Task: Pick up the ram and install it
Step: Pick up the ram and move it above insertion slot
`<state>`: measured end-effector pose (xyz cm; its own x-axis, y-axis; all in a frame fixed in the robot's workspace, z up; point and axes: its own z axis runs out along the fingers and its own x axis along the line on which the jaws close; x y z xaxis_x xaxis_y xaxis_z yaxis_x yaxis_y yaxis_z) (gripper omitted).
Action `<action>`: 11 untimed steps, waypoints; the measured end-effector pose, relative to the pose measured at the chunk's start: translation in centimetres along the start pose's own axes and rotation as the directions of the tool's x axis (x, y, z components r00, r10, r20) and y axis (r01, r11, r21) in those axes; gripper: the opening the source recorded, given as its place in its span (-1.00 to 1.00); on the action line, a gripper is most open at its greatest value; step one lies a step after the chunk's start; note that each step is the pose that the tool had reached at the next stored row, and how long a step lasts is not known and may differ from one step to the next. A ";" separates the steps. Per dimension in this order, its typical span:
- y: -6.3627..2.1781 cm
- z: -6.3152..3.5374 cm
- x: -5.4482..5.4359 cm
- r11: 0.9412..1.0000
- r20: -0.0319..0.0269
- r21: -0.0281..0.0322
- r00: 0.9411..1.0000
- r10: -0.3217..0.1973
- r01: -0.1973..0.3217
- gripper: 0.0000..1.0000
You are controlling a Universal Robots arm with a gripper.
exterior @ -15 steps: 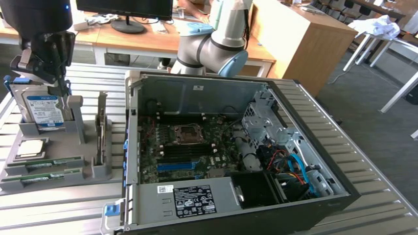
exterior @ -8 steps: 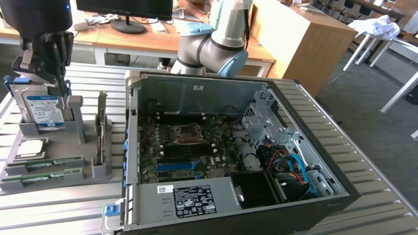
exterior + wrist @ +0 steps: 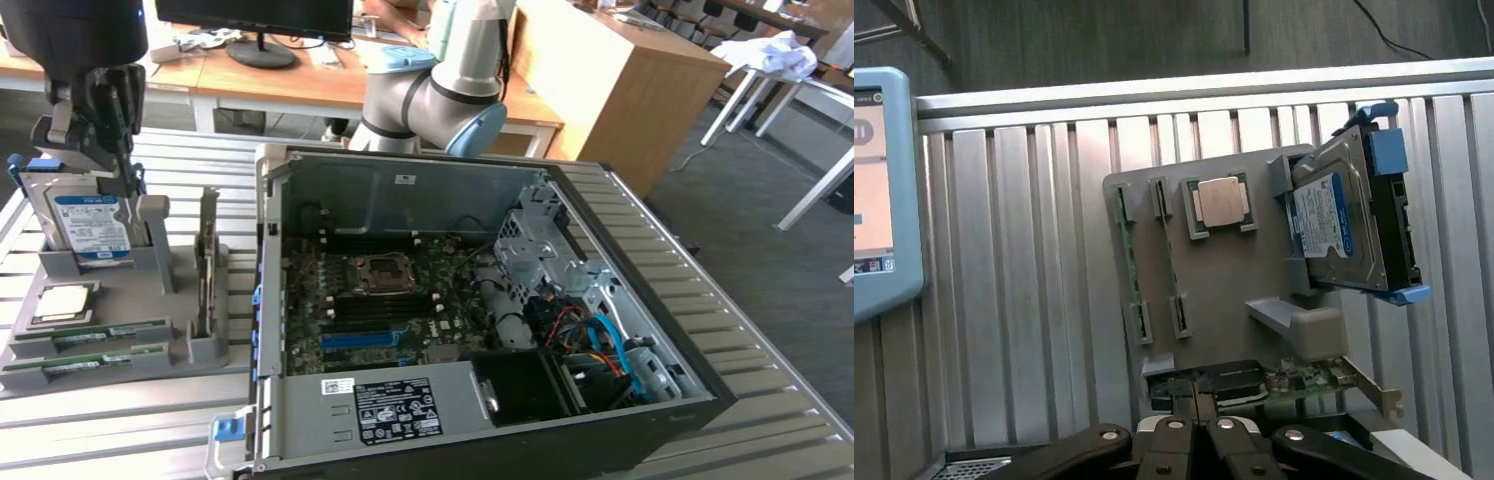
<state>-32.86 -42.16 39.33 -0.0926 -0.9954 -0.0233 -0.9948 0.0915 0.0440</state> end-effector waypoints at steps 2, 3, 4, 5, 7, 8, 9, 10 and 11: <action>0.01 0.00 0.0 1.000 -0.001 0.000 1.000 -0.017 0.017 -0.80; 0.00 0.00 0.0 1.000 -0.001 -0.001 1.000 -0.026 0.026 -0.80; 0.00 0.00 0.0 0.999 -0.002 -0.001 0.999 -0.036 0.036 -0.80; 0.00 0.00 0.0 0.999 -0.002 -0.001 0.999 -0.044 0.044 -0.80; 0.01 0.00 0.0 0.998 -0.003 -0.001 0.998 -0.061 0.061 -0.80; 0.00 0.00 0.0 0.998 -0.003 -0.002 0.998 -0.069 0.069 -0.80; 0.01 0.00 0.0 0.997 -0.003 -0.002 0.997 -0.077 0.077 -0.80; 0.00 0.00 0.0 0.997 -0.004 -0.002 0.997 -0.083 0.083 -0.80; 0.01 0.00 0.0 0.996 -0.004 -0.002 0.996 -0.089 0.089 -0.80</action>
<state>-32.87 -42.17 39.33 -0.0031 -0.9997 -0.0233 -0.9990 0.0021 0.0440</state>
